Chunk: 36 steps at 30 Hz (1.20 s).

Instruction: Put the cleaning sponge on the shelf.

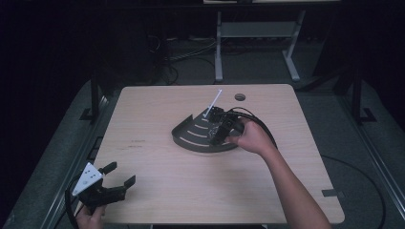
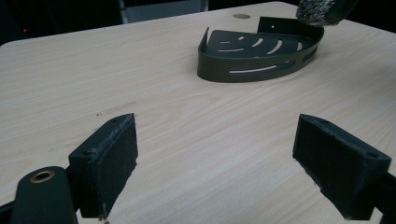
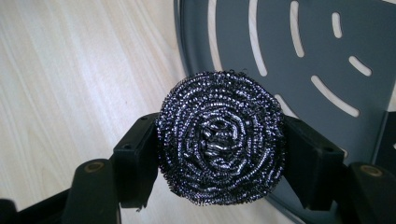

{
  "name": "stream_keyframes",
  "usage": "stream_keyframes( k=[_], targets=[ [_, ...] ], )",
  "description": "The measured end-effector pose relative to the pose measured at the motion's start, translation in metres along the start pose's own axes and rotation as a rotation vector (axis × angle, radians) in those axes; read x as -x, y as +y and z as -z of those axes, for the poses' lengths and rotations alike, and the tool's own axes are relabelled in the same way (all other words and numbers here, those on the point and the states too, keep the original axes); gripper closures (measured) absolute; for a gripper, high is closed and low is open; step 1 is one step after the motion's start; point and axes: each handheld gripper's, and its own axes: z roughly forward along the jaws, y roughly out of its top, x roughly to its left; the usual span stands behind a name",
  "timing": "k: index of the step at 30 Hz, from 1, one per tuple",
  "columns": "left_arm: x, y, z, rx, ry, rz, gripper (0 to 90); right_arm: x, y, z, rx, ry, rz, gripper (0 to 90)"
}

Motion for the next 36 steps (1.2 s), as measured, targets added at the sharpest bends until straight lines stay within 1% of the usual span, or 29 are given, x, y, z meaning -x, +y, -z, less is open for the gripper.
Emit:
stream_keyframes(
  k=[2, 6, 9, 11, 15, 17, 20, 24, 26, 28, 36],
  targets=[
    [0.0, 0.0, 0.0, -0.001, 0.002, -0.001, 13.2, 0.003, 0.002, -0.005, -0.009, -0.002, -0.005, 33.1],
    [0.001, 0.0, 0.0, -0.001, -0.001, -0.006, 13.2, 0.011, 0.003, -0.013, -0.008, 0.001, -0.025, 33.0],
    [0.0, 0.0, 0.0, -0.001, -0.003, -0.002, 13.2, 0.016, 0.004, -0.016, -0.002, 0.007, -0.046, 33.1],
    [0.0, 0.0, -0.001, 0.001, -0.001, 0.001, 13.2, 0.02, 0.004, -0.017, -0.002, -0.001, -0.056, 33.1],
    [0.001, 0.001, -0.001, 0.001, -0.005, -0.004, 13.3, 0.025, 0.003, -0.021, -0.007, 0.0, -0.068, 33.0],
    [0.002, 0.0, -0.001, 0.0, -0.002, -0.006, 13.2, 0.026, 0.002, -0.022, -0.012, -0.007, -0.077, 33.0],
    [0.002, 0.001, -0.001, 0.002, -0.006, 0.001, 13.2, 0.029, 0.002, -0.024, -0.006, -0.007, -0.082, 33.0],
    [0.002, 0.001, -0.001, 0.001, -0.005, -0.008, 13.2, 0.032, 0.003, -0.027, -0.003, -0.014, -0.095, 33.0],
    [0.002, 0.001, -0.001, 0.003, -0.002, -0.004, 13.2, 0.034, 0.004, -0.029, -0.003, -0.011, -0.105, 33.0],
    [0.002, 0.001, 0.0, 0.006, -0.006, 0.0, 13.2, 0.035, 0.005, -0.031, 0.0, -0.018, -0.111, 33.0],
    [0.002, 0.001, -0.001, 0.001, -0.005, -0.005, 13.3, 0.04, 0.006, -0.042, -0.012, -0.021, -0.125, 33.0]
  ],
)
